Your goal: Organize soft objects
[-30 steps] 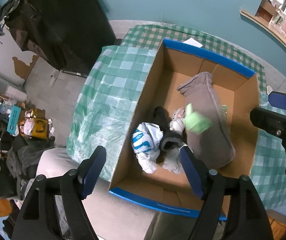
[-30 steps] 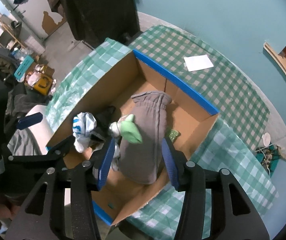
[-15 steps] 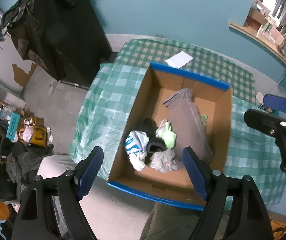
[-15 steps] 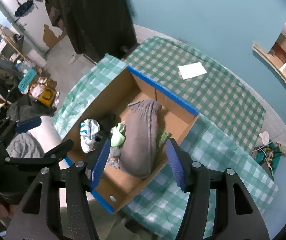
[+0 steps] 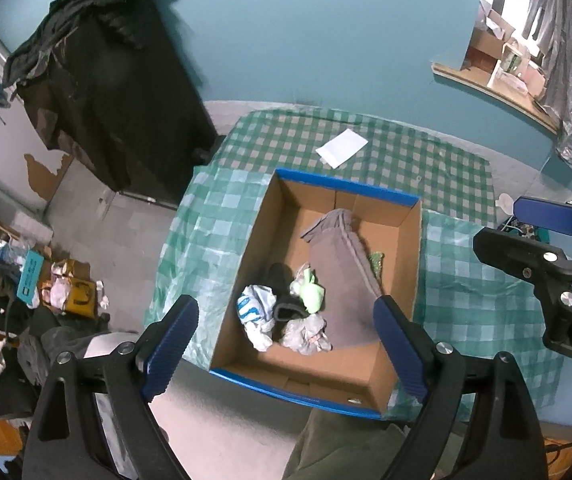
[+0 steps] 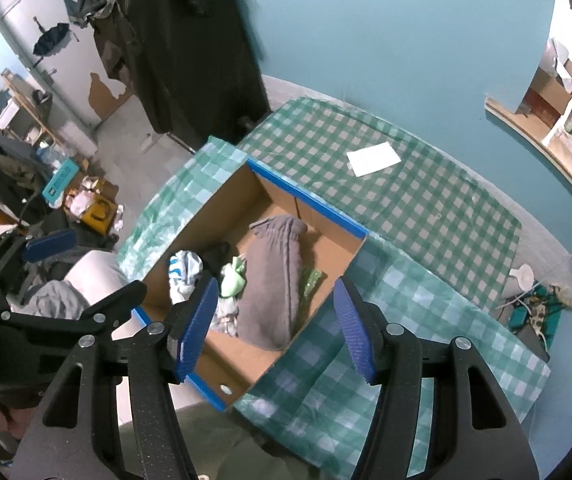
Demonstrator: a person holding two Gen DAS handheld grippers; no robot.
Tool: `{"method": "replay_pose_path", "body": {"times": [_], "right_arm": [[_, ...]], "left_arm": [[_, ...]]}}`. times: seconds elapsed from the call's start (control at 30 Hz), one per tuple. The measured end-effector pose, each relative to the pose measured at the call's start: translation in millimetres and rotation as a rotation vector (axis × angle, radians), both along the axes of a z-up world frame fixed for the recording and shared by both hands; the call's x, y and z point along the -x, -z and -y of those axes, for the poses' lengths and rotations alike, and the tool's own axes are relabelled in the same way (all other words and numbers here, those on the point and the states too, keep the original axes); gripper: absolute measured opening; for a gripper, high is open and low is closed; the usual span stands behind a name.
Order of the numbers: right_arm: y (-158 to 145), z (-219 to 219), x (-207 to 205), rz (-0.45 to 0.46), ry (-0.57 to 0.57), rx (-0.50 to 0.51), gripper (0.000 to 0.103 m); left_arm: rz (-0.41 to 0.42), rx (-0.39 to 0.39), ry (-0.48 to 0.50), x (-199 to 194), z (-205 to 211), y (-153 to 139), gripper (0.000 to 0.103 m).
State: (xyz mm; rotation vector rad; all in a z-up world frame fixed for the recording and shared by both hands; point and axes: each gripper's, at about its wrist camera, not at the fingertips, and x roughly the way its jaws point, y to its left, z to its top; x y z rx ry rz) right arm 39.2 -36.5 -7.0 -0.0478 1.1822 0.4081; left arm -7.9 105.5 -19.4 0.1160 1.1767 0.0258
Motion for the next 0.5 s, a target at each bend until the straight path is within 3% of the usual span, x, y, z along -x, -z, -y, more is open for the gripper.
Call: {"method": "replay_pose_path", "body": {"times": [0.23, 0.5], "right_arm": [[-11, 12, 6, 0.014, 0.008, -0.001, 0.061], [-15, 21, 14, 0.019, 0.020, -0.001, 0.061]], "left_arm": [[-0.010, 0.028, -0.005, 3, 8, -10, 0.090], [0.002, -0.007, 0.006, 6, 18, -14, 0.090]]}}
